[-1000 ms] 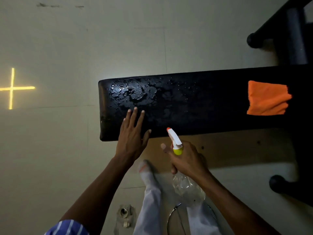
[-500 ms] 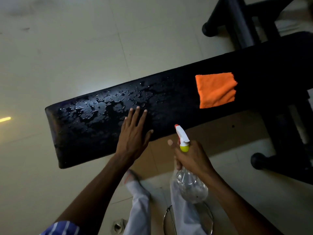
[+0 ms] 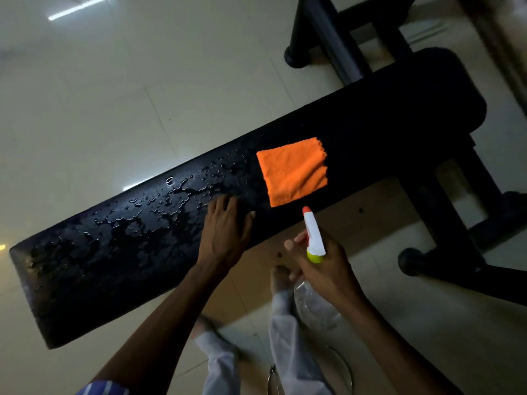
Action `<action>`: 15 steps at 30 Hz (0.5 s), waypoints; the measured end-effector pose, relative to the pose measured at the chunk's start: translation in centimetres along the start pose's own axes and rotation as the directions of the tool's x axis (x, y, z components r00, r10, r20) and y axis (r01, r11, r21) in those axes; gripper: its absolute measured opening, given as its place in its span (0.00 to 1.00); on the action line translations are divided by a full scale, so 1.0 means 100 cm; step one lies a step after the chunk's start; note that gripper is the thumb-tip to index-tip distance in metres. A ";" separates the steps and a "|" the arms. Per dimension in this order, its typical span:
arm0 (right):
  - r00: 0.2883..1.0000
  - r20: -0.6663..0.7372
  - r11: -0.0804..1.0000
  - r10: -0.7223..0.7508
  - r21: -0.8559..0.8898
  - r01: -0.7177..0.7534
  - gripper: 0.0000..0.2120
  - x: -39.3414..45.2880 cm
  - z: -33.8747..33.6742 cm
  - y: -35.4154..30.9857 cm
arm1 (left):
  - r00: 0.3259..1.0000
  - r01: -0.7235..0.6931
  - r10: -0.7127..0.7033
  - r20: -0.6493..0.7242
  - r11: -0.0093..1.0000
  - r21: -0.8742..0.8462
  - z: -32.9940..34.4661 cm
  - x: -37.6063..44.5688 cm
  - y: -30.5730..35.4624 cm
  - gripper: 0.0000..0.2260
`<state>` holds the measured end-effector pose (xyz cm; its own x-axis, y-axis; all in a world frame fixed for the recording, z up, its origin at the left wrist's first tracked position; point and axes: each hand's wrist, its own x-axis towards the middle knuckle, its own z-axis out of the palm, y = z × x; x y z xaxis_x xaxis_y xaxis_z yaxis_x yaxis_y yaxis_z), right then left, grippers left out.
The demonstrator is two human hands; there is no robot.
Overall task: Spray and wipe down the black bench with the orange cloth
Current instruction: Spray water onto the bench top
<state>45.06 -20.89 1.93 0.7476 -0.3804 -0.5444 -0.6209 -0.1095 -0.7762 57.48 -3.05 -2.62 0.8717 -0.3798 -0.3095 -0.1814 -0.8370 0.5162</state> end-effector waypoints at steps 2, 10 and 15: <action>0.997 -0.052 0.998 -0.058 0.029 0.059 0.12 0.011 -0.017 -0.005 | 0.997 0.070 -0.066 0.046 0.995 -0.073 0.007 0.020 0.027 0.15; 0.974 -0.097 0.965 -0.207 0.147 0.219 0.19 0.061 -0.077 -0.035 | 0.830 0.531 -0.544 0.125 0.701 -0.477 0.025 0.087 0.090 0.24; 0.926 -0.142 0.918 -0.350 0.145 0.369 0.13 0.090 -0.090 -0.046 | 0.836 0.481 -0.519 0.179 0.536 -0.694 0.019 0.111 0.095 0.10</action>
<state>52.55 -32.08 3.47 0.8762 -0.4440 -0.1874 -0.2600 -0.1081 -0.9595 64.56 -16.03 -2.69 0.7413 0.0466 -0.6696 0.6383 -0.3577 0.6816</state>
